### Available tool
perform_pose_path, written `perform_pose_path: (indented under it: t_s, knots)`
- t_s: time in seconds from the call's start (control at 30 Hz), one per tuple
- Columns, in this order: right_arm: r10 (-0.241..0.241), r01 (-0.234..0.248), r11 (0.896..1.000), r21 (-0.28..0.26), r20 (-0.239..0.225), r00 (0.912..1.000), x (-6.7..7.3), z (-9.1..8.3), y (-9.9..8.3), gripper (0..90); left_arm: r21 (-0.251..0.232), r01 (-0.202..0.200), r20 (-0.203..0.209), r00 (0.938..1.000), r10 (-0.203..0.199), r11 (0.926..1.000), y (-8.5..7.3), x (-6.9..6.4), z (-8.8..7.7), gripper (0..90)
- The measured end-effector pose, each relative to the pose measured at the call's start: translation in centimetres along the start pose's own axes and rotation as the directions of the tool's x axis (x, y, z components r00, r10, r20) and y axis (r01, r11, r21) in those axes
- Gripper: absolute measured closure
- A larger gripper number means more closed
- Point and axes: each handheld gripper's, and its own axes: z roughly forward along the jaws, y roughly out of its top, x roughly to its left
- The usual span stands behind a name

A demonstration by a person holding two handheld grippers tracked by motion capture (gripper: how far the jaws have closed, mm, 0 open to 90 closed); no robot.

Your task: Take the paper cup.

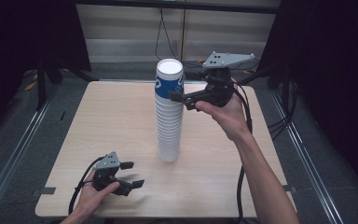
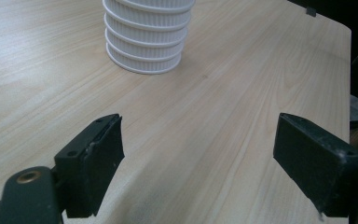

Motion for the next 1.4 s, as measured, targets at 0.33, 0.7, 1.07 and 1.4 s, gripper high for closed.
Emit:
perform_pose_path:
  t_s: [0.33, 0.7, 1.07, 1.4]
  knots:
    - [0.006, -0.006, 1.000, 0.011, -0.003, 1.0000, -0.2, 1.5, 1.2, 15.4, 0.004, -0.009, -0.010, 0.9999, 0.009, 0.9999, 0.0, 0.1, 0.0, 15.9]
    - [-0.009, 0.009, 1.000, 0.020, -0.010, 0.9999, -0.1, 2.9, 1.9, 24.9, 0.012, -0.017, -0.018, 0.9997, 0.017, 0.9998, 0.0, 0.2, 0.0, 15.9]
    - [-0.001, 0.001, 1.000, 0.021, -0.017, 0.9999, -0.3, 2.9, 1.9, 26.0, 0.008, -0.016, -0.021, 0.9996, 0.016, 0.9998, -0.1, 0.2, -0.1, 15.9]
    - [0.014, -0.014, 0.999, -0.029, -0.010, 0.9999, -0.2, 2.6, 2.1, 26.7, 0.021, -0.039, -0.041, 0.9983, 0.040, 0.9990, -0.1, 0.1, 0.0, 16.0]
